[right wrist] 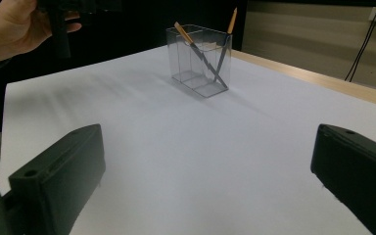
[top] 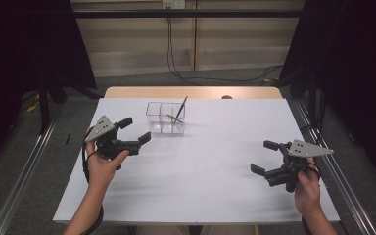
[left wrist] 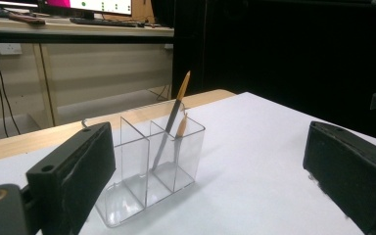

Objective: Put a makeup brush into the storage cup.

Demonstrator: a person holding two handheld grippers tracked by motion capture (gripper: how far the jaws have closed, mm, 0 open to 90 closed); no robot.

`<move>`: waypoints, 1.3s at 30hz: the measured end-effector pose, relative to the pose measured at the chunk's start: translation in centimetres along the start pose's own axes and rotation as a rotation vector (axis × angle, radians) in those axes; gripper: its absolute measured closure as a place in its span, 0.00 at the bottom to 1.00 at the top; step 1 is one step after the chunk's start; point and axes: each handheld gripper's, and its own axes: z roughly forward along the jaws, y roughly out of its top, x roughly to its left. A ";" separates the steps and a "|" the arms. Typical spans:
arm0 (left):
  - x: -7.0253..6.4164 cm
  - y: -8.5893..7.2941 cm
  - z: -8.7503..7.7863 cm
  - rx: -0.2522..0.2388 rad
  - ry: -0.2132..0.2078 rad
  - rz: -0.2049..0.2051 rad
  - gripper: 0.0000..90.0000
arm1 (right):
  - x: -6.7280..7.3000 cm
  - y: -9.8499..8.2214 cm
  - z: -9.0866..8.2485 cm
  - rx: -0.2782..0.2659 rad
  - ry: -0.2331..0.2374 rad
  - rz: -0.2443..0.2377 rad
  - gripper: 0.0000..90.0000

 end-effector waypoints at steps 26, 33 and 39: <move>-0.3 -0.7 -2.0 0.006 -0.035 0.018 0.03 | -0.1 0.0 -0.1 0.004 0.000 0.001 0.00; -0.3 -1.1 -2.6 0.016 -0.035 0.026 0.03 | 0.0 0.0 0.0 0.003 -0.003 0.000 0.00; -0.5 -1.5 -2.9 0.018 -0.041 0.026 0.02 | -0.1 0.0 -0.1 -0.001 -0.005 0.001 0.00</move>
